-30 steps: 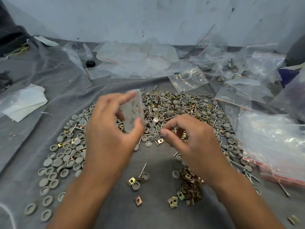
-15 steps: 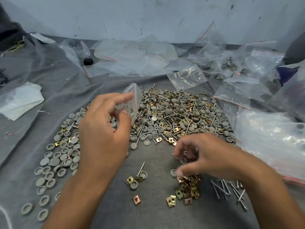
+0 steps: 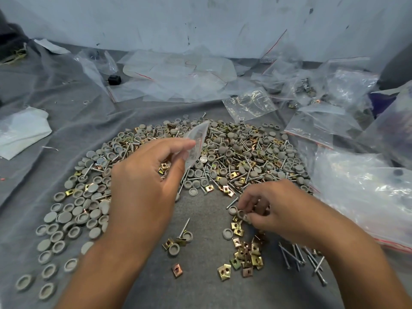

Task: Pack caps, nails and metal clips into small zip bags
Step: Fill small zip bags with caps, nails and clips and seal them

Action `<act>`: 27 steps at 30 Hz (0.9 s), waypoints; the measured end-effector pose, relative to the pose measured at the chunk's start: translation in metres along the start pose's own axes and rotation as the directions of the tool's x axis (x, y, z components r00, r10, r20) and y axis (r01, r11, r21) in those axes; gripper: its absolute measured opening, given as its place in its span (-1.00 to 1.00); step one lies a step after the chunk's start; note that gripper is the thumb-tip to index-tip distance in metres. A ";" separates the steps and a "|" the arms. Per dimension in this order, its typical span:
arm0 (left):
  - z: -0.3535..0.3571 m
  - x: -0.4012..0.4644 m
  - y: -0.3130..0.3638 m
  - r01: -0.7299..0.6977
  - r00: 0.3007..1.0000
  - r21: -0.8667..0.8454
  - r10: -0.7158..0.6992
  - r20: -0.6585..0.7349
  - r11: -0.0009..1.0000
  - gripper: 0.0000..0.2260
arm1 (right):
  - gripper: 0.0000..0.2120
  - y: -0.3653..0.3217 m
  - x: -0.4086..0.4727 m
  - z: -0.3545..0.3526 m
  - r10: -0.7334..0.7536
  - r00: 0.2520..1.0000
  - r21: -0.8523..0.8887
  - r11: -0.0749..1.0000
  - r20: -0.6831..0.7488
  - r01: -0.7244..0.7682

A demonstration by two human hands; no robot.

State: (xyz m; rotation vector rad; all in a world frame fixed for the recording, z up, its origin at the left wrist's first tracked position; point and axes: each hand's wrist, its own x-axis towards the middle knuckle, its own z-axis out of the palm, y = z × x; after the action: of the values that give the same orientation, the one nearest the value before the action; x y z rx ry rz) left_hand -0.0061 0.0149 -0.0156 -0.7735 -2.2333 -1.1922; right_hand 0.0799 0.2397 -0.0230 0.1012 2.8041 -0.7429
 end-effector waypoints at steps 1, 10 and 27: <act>0.001 0.000 0.001 0.005 0.999 0.007 -0.006 0.032 1.000 -0.79 | -0.82 0.001 0.000 -0.002 0.000 1.000 0.041 0.999 -0.023 0.001; 0.007 -0.004 0.009 -0.034 0.959 -0.001 0.033 0.282 0.999 -0.67 | -0.77 0.004 0.000 -0.013 -0.060 0.973 0.460 0.873 -0.221 0.159; 0.006 -0.006 0.008 -0.110 0.973 -0.051 0.118 0.200 0.993 -0.70 | -0.87 -0.047 0.008 0.012 -0.017 0.944 0.864 0.398 -0.328 0.308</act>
State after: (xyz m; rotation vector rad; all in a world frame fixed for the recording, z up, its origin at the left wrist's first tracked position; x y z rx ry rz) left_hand 0.0032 0.0220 -0.0180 -1.0668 -2.2966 -1.1501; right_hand 0.0686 0.1934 -0.0123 0.1077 2.2233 -2.4233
